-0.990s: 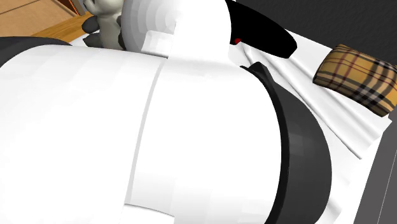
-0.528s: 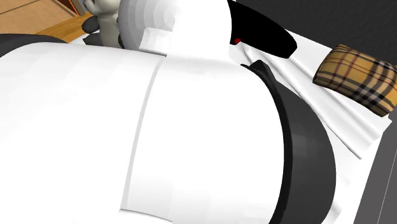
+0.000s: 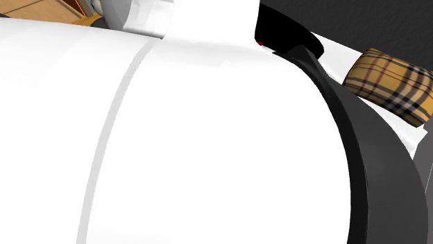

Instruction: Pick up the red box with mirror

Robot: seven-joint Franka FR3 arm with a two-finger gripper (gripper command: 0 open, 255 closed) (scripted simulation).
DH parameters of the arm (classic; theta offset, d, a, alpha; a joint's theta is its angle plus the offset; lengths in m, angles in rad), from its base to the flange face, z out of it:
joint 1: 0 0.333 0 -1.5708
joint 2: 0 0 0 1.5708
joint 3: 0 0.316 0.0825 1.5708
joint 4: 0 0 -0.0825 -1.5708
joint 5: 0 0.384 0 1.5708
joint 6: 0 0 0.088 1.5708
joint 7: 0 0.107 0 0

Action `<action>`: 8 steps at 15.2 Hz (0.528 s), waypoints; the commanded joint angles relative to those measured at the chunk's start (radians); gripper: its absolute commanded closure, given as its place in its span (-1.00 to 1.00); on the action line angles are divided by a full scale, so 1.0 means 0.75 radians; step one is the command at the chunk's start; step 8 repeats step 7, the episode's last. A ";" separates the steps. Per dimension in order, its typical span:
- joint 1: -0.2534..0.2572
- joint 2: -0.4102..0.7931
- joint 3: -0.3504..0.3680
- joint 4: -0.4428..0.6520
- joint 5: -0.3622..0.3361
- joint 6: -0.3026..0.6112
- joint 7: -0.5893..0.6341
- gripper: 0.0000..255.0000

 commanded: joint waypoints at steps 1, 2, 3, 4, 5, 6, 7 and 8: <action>-0.003 -0.023 0.005 0.000 0.006 -0.021 -0.004 1.00; -0.005 -0.034 0.007 0.000 0.009 -0.033 -0.006 1.00; -0.007 -0.046 0.010 0.001 0.012 -0.044 -0.007 1.00; -0.008 -0.057 0.012 0.001 0.015 -0.055 -0.009 1.00; -0.010 -0.067 0.015 0.002 0.018 -0.067 -0.011 1.00; -0.010 -0.069 0.015 0.002 0.019 -0.069 -0.011 1.00; -0.010 -0.069 0.015 0.003 0.019 -0.069 -0.011 1.00; -0.010 -0.069 0.015 0.003 0.019 -0.069 -0.011 1.00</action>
